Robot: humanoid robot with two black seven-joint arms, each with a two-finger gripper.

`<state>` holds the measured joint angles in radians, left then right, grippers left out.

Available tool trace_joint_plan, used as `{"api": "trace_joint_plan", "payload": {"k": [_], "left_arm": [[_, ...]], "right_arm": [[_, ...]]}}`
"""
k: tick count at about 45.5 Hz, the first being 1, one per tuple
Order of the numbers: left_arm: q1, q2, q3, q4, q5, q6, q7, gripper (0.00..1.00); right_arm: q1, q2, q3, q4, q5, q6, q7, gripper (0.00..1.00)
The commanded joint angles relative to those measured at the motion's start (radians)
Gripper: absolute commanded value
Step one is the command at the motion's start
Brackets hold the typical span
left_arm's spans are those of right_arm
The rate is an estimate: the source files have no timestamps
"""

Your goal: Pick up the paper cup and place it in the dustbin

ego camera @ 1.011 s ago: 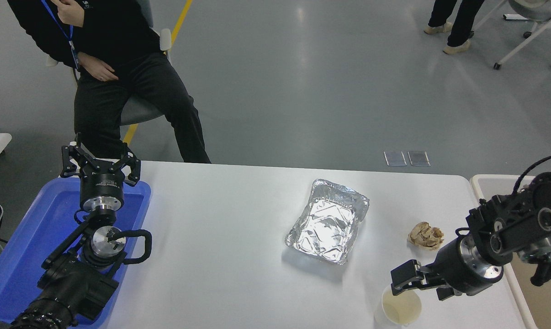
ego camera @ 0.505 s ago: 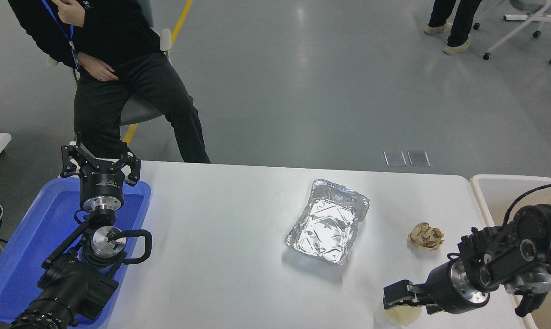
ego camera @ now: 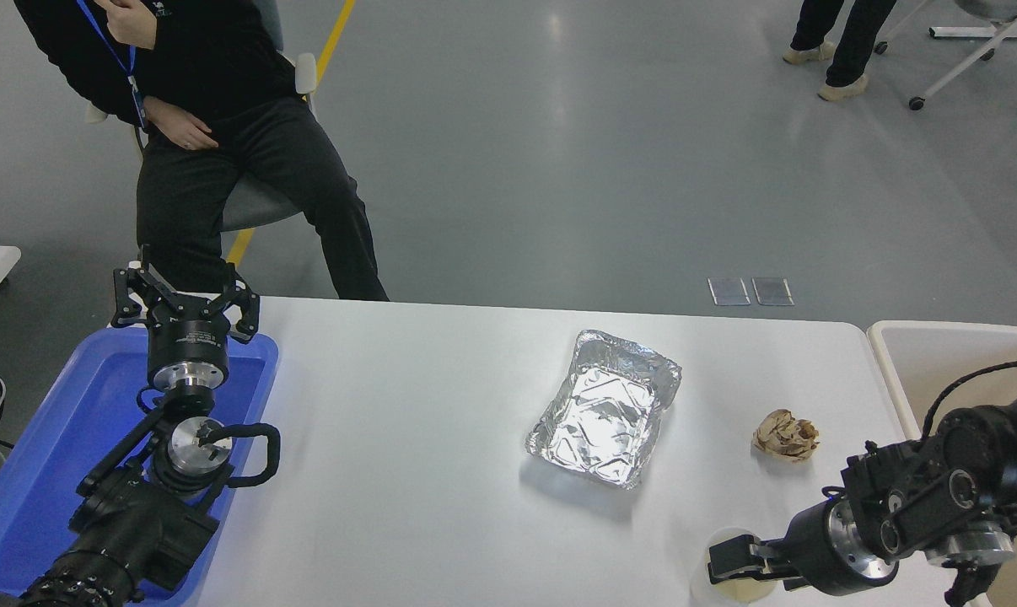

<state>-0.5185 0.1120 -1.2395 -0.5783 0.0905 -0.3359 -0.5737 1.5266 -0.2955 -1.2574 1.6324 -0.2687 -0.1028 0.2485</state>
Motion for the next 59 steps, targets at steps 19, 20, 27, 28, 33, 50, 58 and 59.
{"api": "trace_joint_plan", "payload": {"k": [19, 20, 27, 28, 33, 50, 58, 59], "left_arm": [[0.000, 0.000, 0.000, 0.000, 0.000, 0.000, 0.000, 0.99], [0.000, 0.000, 0.000, 0.000, 0.000, 0.000, 0.000, 0.99], [0.000, 0.000, 0.000, 0.000, 0.000, 0.000, 0.000, 0.99], [0.000, 0.000, 0.000, 0.000, 0.000, 0.000, 0.000, 0.99], [0.000, 0.000, 0.000, 0.000, 0.000, 0.000, 0.000, 0.99], [0.000, 0.000, 0.000, 0.000, 0.000, 0.000, 0.000, 0.99], [0.000, 0.000, 0.000, 0.000, 0.000, 0.000, 0.000, 0.99], [0.000, 0.000, 0.000, 0.000, 0.000, 0.000, 0.000, 0.99]], "right_arm": [[-0.008, -0.005, -0.014, -0.009, -0.029, -0.015, 0.000, 0.00], [-0.006, -0.007, -0.016, -0.009, -0.029, -0.015, 0.000, 0.00], [0.001, -0.011, -0.028, -0.006, -0.023, -0.021, 0.000, 0.00], [0.004, -0.011, -0.028, -0.005, -0.023, -0.023, 0.000, 0.00], [0.012, -0.013, -0.030, -0.003, -0.020, -0.025, -0.001, 0.00], [0.329, -0.154, -0.145, 0.087, -0.078, 0.100, 0.003, 0.00], [0.588, -0.192, -0.246, 0.113, -0.115, 0.257, 0.012, 0.00], [0.615, -0.195, -0.258, 0.113, -0.118, 0.282, 0.014, 0.00]]}}
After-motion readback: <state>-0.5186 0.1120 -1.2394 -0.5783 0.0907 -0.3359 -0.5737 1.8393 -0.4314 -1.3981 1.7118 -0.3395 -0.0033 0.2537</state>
